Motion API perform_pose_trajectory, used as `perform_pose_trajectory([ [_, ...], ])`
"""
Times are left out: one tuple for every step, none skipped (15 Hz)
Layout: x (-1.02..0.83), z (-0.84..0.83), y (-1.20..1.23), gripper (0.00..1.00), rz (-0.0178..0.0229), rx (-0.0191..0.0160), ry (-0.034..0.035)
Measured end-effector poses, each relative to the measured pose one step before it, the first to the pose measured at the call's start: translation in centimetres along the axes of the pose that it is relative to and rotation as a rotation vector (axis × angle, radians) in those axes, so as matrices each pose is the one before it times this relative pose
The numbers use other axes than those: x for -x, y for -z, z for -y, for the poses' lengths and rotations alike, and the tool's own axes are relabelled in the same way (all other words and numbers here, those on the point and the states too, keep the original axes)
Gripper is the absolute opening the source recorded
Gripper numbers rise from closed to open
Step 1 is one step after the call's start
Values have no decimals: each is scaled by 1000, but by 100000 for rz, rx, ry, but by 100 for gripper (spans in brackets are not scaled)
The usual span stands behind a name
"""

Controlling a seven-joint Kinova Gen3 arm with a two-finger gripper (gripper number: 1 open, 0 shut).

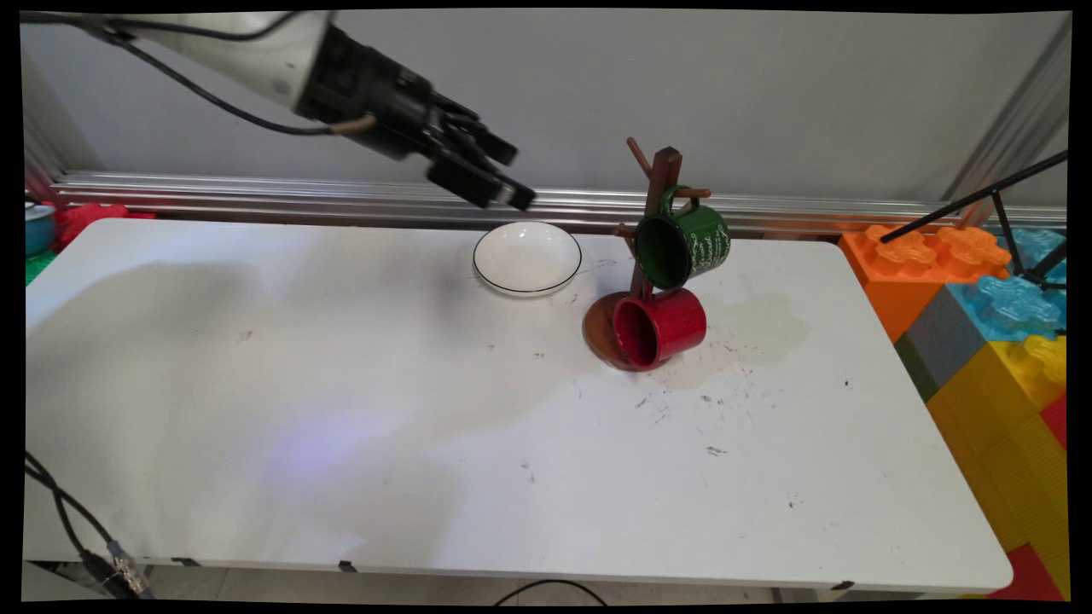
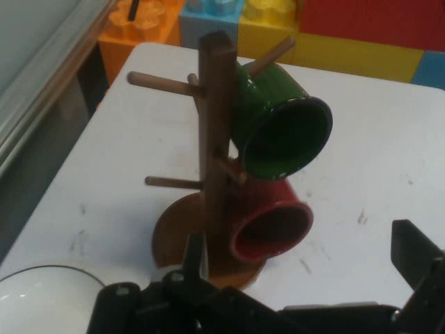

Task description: Pick up the red mug from the rack

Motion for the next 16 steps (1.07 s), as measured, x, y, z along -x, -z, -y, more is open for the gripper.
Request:
perform_pose_trajectory([
  [-288, -630, -1138, 100, 232, 86, 1576],
  [-210, -512, -907, 100, 178, 75, 1339],
  [-175, -619, -1005, 100, 198, 182, 1572],
  [-105, -583, -909, 100, 140, 184, 1502],
  [-51, -572, -866, 100, 92, 188, 1509],
  [5, -563, -815, 100, 18, 144, 1585],
  [13, -488, -685, 100, -63, 182, 1315],
  [61, -539, -746, 100, -163, 114, 1354],
  [53, -467, -569, 100, -372, 145, 890],
  [84, -497, -667, 100, -666, -117, 1168],
  [65, -354, -535, 100, -713, -298, 1024],
  [84, -375, -631, 100, -945, -419, 1220],
  [56, -321, -650, 100, -1079, -407, 1278],
  [78, -246, -569, 100, -834, -358, 1063],
  [107, -236, -662, 100, -816, -420, 1103],
  [113, -174, -682, 100, -779, -465, 1138],
])
